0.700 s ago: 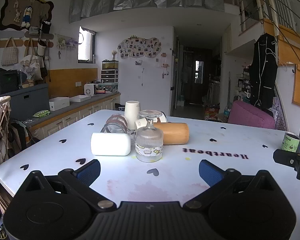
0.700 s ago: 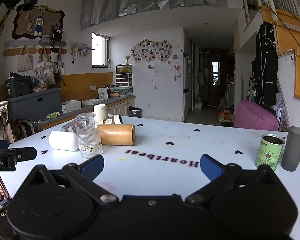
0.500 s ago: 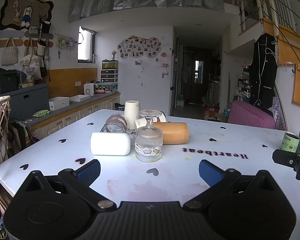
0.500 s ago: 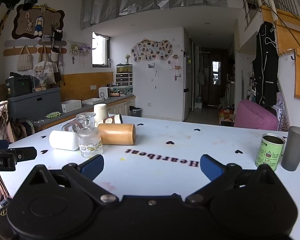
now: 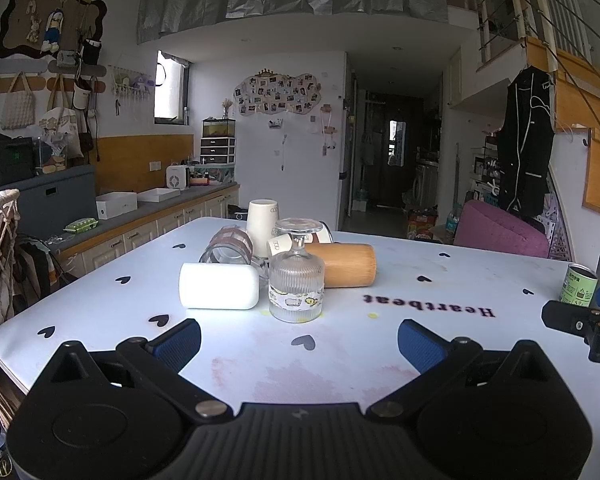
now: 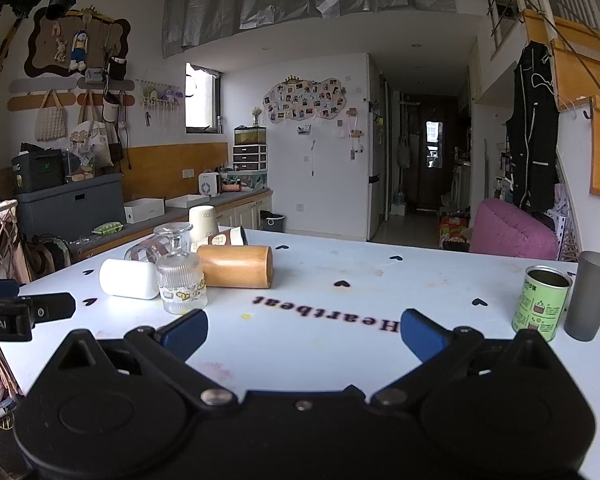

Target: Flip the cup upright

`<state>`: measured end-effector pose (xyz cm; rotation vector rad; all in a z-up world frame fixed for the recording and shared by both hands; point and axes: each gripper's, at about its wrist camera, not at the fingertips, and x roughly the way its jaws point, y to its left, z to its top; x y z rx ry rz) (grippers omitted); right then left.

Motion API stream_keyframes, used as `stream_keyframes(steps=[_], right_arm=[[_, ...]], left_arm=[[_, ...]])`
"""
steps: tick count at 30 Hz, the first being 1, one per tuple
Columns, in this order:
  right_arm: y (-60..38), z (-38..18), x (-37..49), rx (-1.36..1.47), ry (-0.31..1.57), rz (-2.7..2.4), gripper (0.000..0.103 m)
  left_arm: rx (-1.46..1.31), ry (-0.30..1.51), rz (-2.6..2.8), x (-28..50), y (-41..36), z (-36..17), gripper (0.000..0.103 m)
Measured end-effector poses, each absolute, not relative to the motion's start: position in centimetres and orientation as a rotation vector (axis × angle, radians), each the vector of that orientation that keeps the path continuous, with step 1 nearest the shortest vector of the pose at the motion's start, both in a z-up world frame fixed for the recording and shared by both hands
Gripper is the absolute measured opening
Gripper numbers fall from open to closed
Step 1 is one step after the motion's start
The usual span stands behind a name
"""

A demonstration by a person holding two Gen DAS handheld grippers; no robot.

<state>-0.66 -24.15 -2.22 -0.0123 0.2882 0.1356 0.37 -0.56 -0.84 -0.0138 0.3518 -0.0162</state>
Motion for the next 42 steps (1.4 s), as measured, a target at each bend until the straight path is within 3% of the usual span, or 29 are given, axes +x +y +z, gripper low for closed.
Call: stream_keyframes(steps=[42], right_arm=[[-23.94, -2.49, -1.03, -0.001, 0.286, 0.142, 0.103]], left_arm=[[-0.018, 0.353, -0.019, 0.34, -1.14, -1.10, 0.103]])
